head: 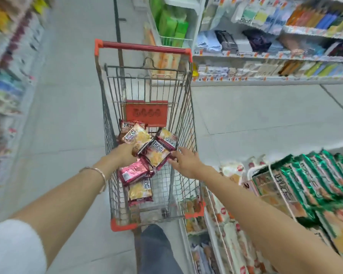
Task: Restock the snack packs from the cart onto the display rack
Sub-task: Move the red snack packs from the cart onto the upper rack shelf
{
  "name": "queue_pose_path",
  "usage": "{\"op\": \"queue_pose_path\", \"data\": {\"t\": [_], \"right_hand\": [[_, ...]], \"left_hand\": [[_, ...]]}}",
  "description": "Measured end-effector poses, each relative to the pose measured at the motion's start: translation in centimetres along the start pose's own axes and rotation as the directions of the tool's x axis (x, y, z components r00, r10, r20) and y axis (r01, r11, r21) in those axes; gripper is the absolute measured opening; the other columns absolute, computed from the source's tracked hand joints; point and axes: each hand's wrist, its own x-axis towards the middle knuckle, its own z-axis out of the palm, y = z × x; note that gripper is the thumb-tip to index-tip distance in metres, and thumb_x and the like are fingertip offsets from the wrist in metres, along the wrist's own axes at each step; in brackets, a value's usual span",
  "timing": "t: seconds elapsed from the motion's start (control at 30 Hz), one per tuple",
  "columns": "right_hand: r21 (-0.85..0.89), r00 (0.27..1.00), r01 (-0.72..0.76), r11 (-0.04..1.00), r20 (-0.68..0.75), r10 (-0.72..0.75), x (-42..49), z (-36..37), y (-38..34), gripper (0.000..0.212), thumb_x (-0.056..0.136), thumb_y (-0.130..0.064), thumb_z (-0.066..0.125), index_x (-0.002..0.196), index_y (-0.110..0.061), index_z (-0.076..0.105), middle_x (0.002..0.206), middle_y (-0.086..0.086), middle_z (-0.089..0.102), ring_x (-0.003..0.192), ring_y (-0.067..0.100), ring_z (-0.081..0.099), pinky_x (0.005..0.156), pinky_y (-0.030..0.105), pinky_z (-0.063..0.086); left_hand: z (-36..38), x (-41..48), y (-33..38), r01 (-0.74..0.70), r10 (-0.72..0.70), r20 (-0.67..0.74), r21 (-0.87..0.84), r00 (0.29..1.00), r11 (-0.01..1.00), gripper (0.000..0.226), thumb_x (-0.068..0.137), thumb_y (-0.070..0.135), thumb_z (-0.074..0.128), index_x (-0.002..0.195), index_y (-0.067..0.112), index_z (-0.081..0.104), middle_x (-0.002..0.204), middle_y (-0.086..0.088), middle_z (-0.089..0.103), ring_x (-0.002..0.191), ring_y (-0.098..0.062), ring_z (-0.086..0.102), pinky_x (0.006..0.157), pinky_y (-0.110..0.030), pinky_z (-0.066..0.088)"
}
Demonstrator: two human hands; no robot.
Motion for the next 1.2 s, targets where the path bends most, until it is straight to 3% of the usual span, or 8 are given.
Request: {"op": "queue_pose_path", "data": {"t": [0.2,0.37,0.53,0.63,0.73,0.83,1.03,1.2], "right_hand": [[0.082,0.993,0.010,0.997,0.113,-0.019,7.6,3.2,3.4,0.052,0.104,-0.050,0.035,0.143,-0.017,0.049,0.160,0.015,0.031,0.150,0.030,0.022,0.119,0.053,0.019],[0.231,0.994,-0.016,0.973,0.108,-0.010,12.3,4.8,5.5,0.048,0.105,-0.042,0.040,0.140,-0.013,0.053,0.151,0.012,0.044,0.140,0.029,0.040,0.114,0.045,0.034],[0.477,0.996,-0.060,0.877,0.083,0.023,14.5,5.1,5.9,0.039,0.105,-0.032,0.046,0.137,-0.012,0.056,0.148,0.007,0.048,0.105,0.016,0.060,0.088,0.029,0.048],[0.641,0.994,-0.097,0.761,0.099,0.043,15.4,4.2,5.6,0.034,0.106,-0.027,0.046,0.133,-0.011,0.059,0.139,0.006,0.058,0.069,0.000,0.052,0.065,0.017,0.041],[0.767,0.994,-0.108,0.632,0.104,0.043,16.2,2.9,5.1,0.037,0.105,-0.032,0.047,0.133,-0.011,0.061,0.134,0.005,0.062,0.102,0.008,0.062,0.096,0.025,0.048],[0.801,0.980,-0.149,0.580,0.197,-0.020,16.4,2.4,3.7,0.053,0.105,-0.049,0.035,0.142,-0.017,0.054,0.143,0.002,0.054,0.132,0.019,0.049,0.113,0.037,0.033],[0.820,0.980,-0.167,0.548,0.201,-0.002,17.2,4.1,1.5,0.049,0.102,-0.051,0.042,0.129,-0.011,0.050,0.087,0.004,0.063,0.071,0.019,0.062,0.075,0.044,0.056],[0.759,0.940,-0.259,0.598,0.341,-0.025,18.1,5.8,1.7,0.058,0.103,-0.057,0.033,0.140,-0.015,0.048,0.131,0.006,0.061,0.117,0.012,0.061,0.106,0.030,0.044]], "left_hand": [[8.5,7.4,-3.3,0.156,-0.161,0.063,0.073,0.985,0.985,0.057,0.088,0.018,0.070,0.140,0.007,0.049,0.141,-0.017,0.049,0.126,-0.032,0.054,0.102,-0.038,0.049],[13.9,11.6,-6.9,0.202,-0.252,0.139,0.299,0.958,0.933,0.131,0.068,0.061,0.081,0.158,0.011,0.000,0.164,-0.024,-0.005,0.151,-0.042,0.002,0.121,-0.047,0.013],[16.8,13.0,-9.8,0.145,-0.192,0.056,0.461,0.980,0.876,0.131,0.073,0.060,0.079,0.158,0.021,-0.013,0.162,-0.028,0.003,0.149,-0.043,0.014,0.121,-0.052,0.024],[15.0,12.9,-8.7,0.181,-0.215,0.099,0.276,0.972,0.944,0.117,0.070,0.057,0.079,0.158,0.034,0.005,0.159,-0.021,0.021,0.145,-0.039,0.024,0.117,-0.050,0.029],[10.7,12.1,-6.1,0.294,-0.223,0.250,-0.295,0.942,0.909,0.080,0.071,0.054,0.069,0.143,0.029,0.046,0.128,-0.009,0.062,0.108,-0.024,0.059,0.096,-0.039,0.048],[7.0,10.5,-4.1,0.569,-0.048,0.616,-0.690,0.786,0.448,0.059,0.082,0.056,0.055,0.119,0.010,0.059,0.097,-0.008,0.074,0.084,-0.023,0.064,0.080,-0.035,0.052],[7.6,9.0,-4.4,0.725,0.164,0.710,-0.686,0.685,-0.058,0.112,0.069,0.098,0.018,0.141,0.019,0.054,0.142,-0.019,0.056,0.136,-0.042,0.043,0.106,-0.057,0.037],[10.2,8.6,-4.4,0.526,-0.248,0.488,-0.843,0.837,0.115,0.125,0.060,0.082,0.072,0.157,0.020,0.024,0.161,-0.006,0.031,0.147,-0.029,0.031,0.120,-0.056,0.021]]}}
